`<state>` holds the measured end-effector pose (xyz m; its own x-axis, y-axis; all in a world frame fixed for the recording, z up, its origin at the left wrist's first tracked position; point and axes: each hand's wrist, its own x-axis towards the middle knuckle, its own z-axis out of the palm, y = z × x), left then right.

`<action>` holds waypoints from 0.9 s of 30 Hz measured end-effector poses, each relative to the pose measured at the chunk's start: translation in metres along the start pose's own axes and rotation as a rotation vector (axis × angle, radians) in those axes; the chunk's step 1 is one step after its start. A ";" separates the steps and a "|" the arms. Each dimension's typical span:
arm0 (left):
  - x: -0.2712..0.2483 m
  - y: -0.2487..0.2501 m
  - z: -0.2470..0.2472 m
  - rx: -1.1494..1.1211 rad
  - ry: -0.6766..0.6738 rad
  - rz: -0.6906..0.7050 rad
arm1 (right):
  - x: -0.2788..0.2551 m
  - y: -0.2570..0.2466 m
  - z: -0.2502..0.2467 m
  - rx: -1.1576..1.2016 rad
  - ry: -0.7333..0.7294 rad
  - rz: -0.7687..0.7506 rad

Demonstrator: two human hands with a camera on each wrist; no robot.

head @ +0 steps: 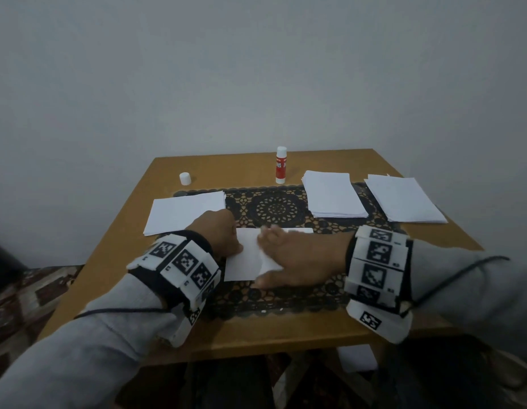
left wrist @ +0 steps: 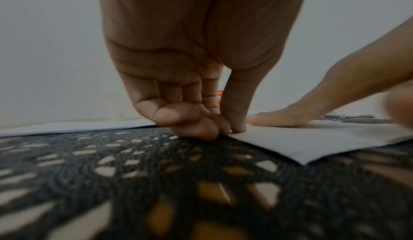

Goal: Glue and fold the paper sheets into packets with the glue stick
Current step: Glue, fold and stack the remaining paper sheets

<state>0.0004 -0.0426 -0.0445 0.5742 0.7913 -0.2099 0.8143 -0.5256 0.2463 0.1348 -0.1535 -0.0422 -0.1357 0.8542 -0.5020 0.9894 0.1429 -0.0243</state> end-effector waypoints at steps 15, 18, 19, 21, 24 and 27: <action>0.003 -0.003 0.001 0.050 0.159 -0.035 | 0.012 -0.011 -0.008 -0.015 0.013 0.001; 0.004 -0.003 0.001 0.057 0.213 -0.047 | 0.008 -0.023 -0.003 -0.079 -0.004 -0.075; 0.004 -0.003 0.001 0.059 0.222 -0.050 | 0.010 -0.022 -0.005 -0.073 0.002 -0.069; 0.003 -0.002 0.000 0.056 0.235 -0.058 | 0.015 -0.017 -0.013 -0.032 0.022 -0.011; 0.003 -0.002 0.000 0.047 0.237 -0.054 | 0.019 -0.016 -0.012 -0.032 0.035 0.018; 0.005 -0.003 0.001 0.044 0.225 -0.044 | 0.013 -0.023 -0.004 -0.059 0.014 -0.037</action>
<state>0.0012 -0.0378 -0.0475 0.5092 0.8606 -0.0023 0.8437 -0.4987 0.1986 0.1100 -0.1438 -0.0441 -0.1728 0.8548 -0.4894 0.9791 0.2030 0.0088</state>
